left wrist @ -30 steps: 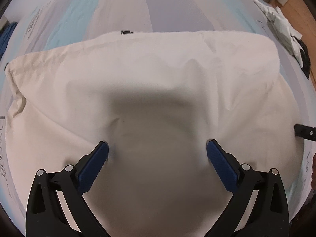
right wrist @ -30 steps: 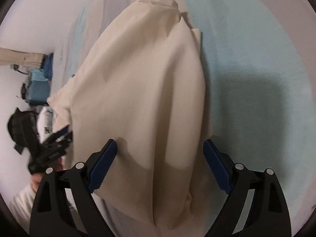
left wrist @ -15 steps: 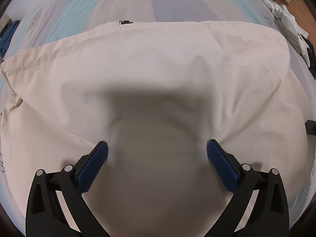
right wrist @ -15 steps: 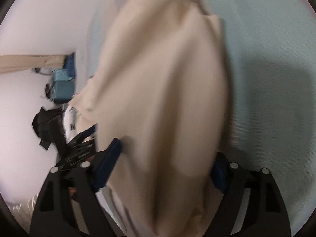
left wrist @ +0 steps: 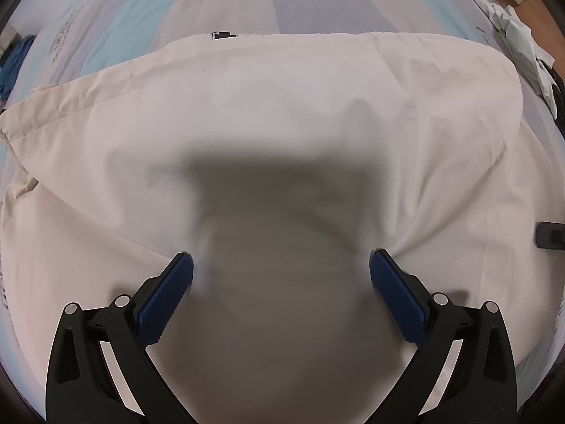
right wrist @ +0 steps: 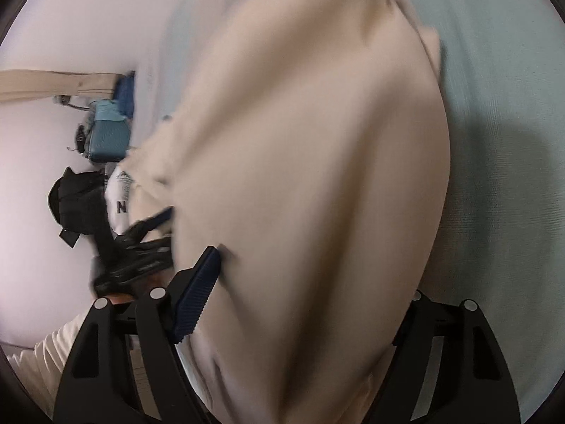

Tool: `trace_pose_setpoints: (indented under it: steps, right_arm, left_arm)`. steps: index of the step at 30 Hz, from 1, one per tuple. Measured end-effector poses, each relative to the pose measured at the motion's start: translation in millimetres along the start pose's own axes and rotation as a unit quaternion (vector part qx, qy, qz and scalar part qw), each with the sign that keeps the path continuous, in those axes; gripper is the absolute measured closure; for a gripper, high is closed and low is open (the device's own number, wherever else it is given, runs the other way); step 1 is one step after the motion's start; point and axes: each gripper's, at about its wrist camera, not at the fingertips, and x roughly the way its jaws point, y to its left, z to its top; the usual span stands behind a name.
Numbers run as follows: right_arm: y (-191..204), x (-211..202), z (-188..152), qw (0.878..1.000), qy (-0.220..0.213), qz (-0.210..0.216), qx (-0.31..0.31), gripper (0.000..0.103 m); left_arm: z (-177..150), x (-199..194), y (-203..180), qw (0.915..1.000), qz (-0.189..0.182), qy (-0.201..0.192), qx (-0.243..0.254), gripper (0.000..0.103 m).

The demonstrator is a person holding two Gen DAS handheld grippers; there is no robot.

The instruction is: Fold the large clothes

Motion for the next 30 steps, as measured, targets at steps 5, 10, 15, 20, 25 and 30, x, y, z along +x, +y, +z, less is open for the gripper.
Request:
trace_pose_setpoints:
  steps: [5,10,15,20,25,30]
  right_arm:
    - [-10.2,0.6,-0.9,0.999,-0.003,0.035,0.019,0.038]
    - [0.1,-6.5,-3.1,0.999,-0.006,0.041,0.008,0.078]
    - [18.2,-1.8,-4.2,1.000,-0.014,-0.025,-0.012,0.076]
    - [-12.7,13.1,-3.2,0.997,0.005,0.005,0.078,0.054]
    - [-14.7,17.7,-7.4,0.993,0.007,0.021,0.118,0.063]
    - [21.0,10.0,-4.3,0.994,0.000,-0.055,0.099,0.080]
  left_arm:
    - [0.9,-0.8,-2.4,1.0000,-0.002,0.003,0.001,0.005]
    - [2.8,1.2,-1.8,1.0000,-0.005,-0.001,0.006,0.005]
    - [6.5,5.1,-0.4,0.9998,-0.012,-0.007,0.011,0.005]
    - [2.7,6.2,5.7,0.9995,-0.020,-0.018,0.014,0.005]
    - [-1.2,7.9,13.5,0.9992,-0.026,-0.021,0.020,0.005]
    - [1.7,10.2,19.3,0.9989,-0.027,-0.023,0.029,0.005]
